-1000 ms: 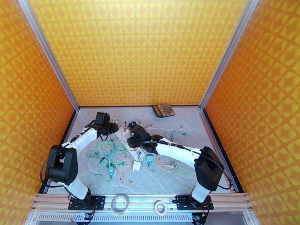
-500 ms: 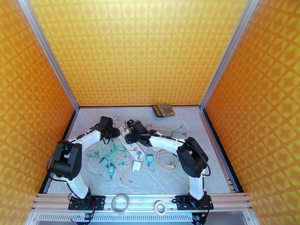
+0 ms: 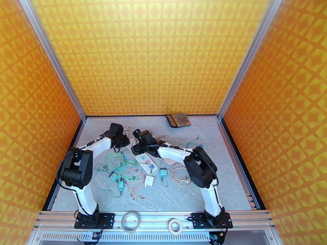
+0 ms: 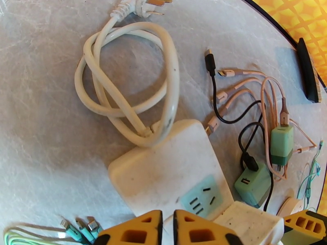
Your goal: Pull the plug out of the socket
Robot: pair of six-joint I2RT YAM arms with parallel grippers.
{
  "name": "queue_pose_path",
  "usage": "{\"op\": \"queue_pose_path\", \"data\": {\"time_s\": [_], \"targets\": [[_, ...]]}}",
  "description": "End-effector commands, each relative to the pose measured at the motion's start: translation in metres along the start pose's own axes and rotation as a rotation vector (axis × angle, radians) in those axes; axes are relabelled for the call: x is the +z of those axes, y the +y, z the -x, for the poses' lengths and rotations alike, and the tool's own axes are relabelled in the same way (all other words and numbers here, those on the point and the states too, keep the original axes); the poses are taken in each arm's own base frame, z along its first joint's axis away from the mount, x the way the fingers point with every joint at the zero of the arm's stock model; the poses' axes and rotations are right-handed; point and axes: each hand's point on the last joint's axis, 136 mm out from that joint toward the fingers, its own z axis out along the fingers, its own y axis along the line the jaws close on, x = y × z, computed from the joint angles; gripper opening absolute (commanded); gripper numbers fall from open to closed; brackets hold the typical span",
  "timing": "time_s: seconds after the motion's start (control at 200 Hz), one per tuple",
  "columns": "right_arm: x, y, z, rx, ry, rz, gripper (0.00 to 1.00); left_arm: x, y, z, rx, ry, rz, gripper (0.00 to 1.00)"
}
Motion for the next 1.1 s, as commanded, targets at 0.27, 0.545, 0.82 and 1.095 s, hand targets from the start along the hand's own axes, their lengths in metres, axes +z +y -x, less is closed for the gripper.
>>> {"op": "queue_pose_path", "data": {"time_s": [0.27,0.545,0.82,1.095], "targets": [[0.026,-0.003,0.000,-0.049,0.045,-0.014,0.61,0.020,-0.002,0.009,-0.033,0.052,0.000,0.00],[0.002,0.005,-0.004,-0.035,0.020,0.027,0.46,0.031,-0.002,-0.002,-0.065,0.097,-0.012,0.00],[-0.023,0.016,-0.013,-0.035,0.013,0.061,0.45,0.023,-0.006,-0.024,-0.077,0.116,-0.017,0.00],[-0.019,0.015,-0.013,-0.028,0.019,0.032,0.42,0.029,-0.004,-0.044,-0.078,0.154,-0.003,0.00]]}}
